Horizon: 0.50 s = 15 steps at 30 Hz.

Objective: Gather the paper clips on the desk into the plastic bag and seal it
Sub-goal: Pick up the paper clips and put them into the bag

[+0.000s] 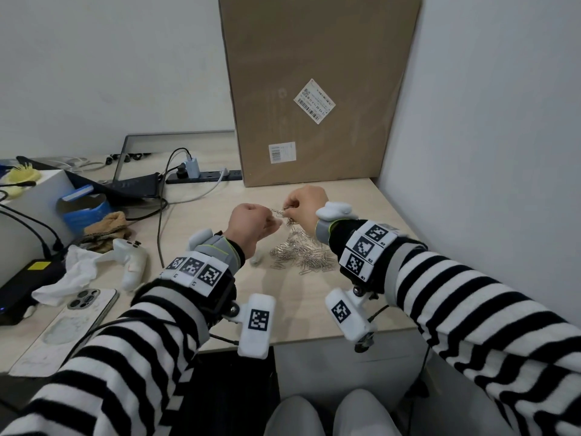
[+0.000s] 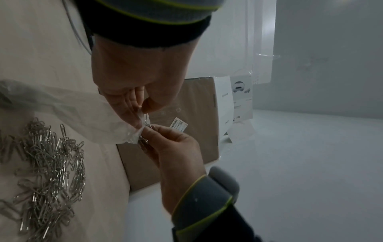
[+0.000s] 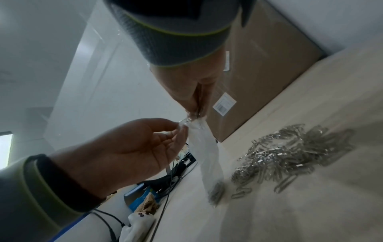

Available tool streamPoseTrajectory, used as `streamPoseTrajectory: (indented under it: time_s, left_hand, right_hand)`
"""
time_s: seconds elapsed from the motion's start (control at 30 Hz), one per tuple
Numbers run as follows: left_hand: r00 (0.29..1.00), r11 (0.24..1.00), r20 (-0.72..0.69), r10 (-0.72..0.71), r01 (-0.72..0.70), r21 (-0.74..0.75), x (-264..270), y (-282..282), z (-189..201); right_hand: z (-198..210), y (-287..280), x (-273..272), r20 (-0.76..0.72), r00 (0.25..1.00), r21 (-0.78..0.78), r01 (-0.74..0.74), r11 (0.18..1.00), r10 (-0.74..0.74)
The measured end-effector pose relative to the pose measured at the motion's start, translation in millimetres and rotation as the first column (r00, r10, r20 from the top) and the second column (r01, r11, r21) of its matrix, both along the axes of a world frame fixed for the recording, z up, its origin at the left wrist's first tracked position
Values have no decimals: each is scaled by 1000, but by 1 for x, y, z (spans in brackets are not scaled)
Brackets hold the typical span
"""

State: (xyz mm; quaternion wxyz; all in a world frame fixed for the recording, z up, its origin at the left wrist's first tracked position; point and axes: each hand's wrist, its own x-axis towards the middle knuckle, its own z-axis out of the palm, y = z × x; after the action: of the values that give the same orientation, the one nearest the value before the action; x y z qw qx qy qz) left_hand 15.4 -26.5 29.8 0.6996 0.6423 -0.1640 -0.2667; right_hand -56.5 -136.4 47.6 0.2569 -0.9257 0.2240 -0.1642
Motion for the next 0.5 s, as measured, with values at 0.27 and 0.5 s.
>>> streamPoseTrajectory:
  time_s: [0.27,0.5]
  left_hand:
    - [993,996,122,-2,-9,92,-5,-8,2]
    - [990,997,142,1,-11,74,1,0,9]
  right_hand:
    - [22,-2,15,-229,973,40,-2,999,11]
    - [16,4,13,72,996,319,29,947,-55]
